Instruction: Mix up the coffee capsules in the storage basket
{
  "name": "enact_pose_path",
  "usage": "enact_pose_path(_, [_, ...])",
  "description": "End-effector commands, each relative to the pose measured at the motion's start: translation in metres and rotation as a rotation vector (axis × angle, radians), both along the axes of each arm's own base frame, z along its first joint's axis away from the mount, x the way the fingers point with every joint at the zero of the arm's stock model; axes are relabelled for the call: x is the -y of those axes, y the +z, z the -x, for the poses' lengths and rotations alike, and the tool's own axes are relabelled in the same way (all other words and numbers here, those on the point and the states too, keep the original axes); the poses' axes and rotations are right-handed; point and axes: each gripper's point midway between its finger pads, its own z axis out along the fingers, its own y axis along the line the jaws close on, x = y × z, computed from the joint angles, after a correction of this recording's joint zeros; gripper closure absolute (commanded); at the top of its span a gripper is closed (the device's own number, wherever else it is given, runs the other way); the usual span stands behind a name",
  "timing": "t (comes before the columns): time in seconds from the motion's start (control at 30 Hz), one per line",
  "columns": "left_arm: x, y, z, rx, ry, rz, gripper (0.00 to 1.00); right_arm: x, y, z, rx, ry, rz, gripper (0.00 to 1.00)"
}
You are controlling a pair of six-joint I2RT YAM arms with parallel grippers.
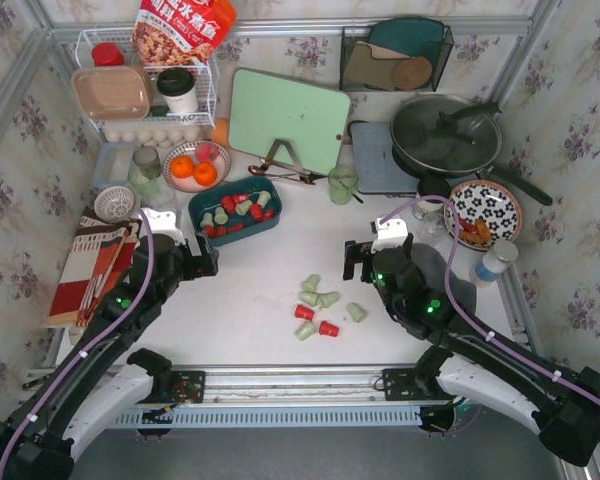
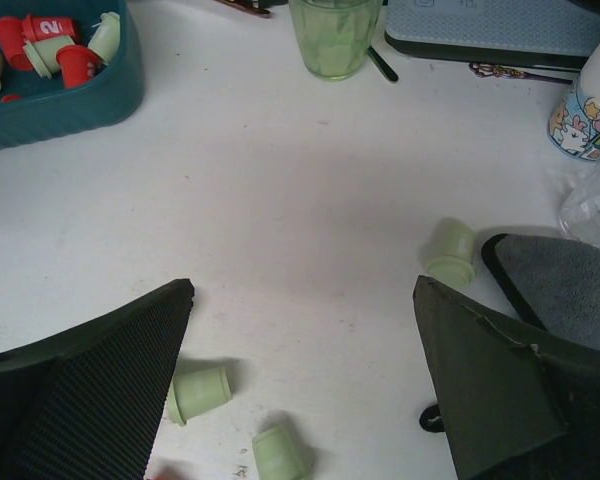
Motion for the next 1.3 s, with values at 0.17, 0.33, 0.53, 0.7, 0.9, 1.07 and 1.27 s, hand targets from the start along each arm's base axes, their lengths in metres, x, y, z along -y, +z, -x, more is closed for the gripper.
enact_pose_path(0.17, [0.001, 0.006, -0.005, 0.027, 0.012, 0.016, 0.01, 0.005, 0.012, -0.002, 0.028, -0.022, 0.003, 0.0])
enact_pose_path(0.33, [0.001, 0.008, -0.004, 0.034, 0.012, 0.02, 0.01, 0.012, 0.015, 0.001, 0.033, -0.039, 0.01, 0.0])
enact_pose_path(0.53, [0.001, 0.011, -0.003, 0.041, 0.01, 0.03, 0.01, 0.016, 0.013, 0.002, 0.035, -0.05, 0.02, 0.0])
enact_pose_path(0.7, [0.001, 0.012, -0.002, 0.045, 0.007, 0.035, 0.01, 0.015, 0.012, 0.0, 0.045, -0.049, 0.02, 0.0])
enact_pose_path(0.9, [0.001, 0.012, -0.002, 0.042, 0.008, 0.034, 0.01, 0.014, 0.005, -0.001, 0.049, -0.047, 0.031, 0.0])
enact_pose_path(1.07, [0.001, 0.011, -0.003, 0.042, 0.011, 0.03, 0.01, 0.013, 0.0, -0.002, 0.047, -0.043, 0.038, 0.0])
enact_pose_path(1.27, [0.0, 0.01, -0.003, 0.04, 0.014, 0.026, 0.01, 0.011, -0.004, -0.003, 0.045, -0.037, 0.033, 0.0])
